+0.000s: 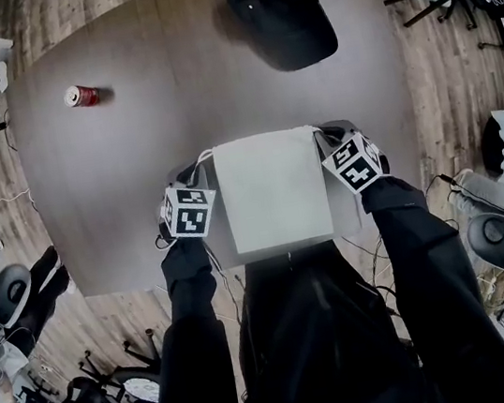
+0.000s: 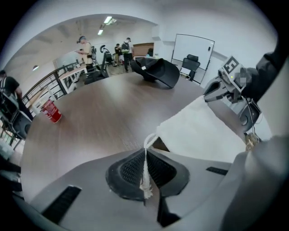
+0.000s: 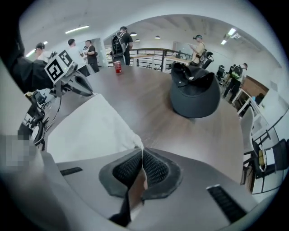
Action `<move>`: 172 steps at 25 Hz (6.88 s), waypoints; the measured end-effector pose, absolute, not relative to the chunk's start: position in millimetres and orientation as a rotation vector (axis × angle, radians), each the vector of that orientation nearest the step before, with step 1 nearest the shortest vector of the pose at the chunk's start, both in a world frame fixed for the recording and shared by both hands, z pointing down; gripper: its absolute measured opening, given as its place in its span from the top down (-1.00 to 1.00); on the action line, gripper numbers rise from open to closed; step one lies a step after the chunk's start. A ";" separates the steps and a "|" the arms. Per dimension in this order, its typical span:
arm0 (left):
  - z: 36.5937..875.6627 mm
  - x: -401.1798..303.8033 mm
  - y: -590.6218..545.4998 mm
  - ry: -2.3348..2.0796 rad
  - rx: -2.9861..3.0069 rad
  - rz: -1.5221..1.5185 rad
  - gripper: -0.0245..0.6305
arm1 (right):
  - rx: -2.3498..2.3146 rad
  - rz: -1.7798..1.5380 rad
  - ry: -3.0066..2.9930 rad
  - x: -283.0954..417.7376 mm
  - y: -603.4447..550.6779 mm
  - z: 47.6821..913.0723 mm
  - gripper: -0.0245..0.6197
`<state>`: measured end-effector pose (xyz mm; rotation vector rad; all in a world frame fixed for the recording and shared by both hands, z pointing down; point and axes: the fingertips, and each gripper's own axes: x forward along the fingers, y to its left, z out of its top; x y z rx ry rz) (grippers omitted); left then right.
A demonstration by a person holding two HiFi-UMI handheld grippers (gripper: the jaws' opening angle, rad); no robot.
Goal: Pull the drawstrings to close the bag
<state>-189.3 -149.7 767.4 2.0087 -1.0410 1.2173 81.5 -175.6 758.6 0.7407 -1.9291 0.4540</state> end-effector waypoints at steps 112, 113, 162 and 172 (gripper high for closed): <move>451.6 -354.4 -78.2 -2.194 1.455 0.288 0.82 | 1.624 0.363 -1.980 214.9 -151.6 479.5 0.84; 460.2 -347.2 -82.0 -2.164 1.473 0.307 0.82 | 1.605 0.383 -1.990 208.4 -154.2 485.3 0.84; 664.1 -138.0 -90.0 -1.446 1.797 0.608 0.49 | 1.015 0.747 -2.137 26.3 -97.6 668.0 0.15; 642.9 -119.6 -86.5 -1.471 1.833 0.604 0.49 | 1.167 0.690 -2.116 59.3 -93.4 648.8 -0.03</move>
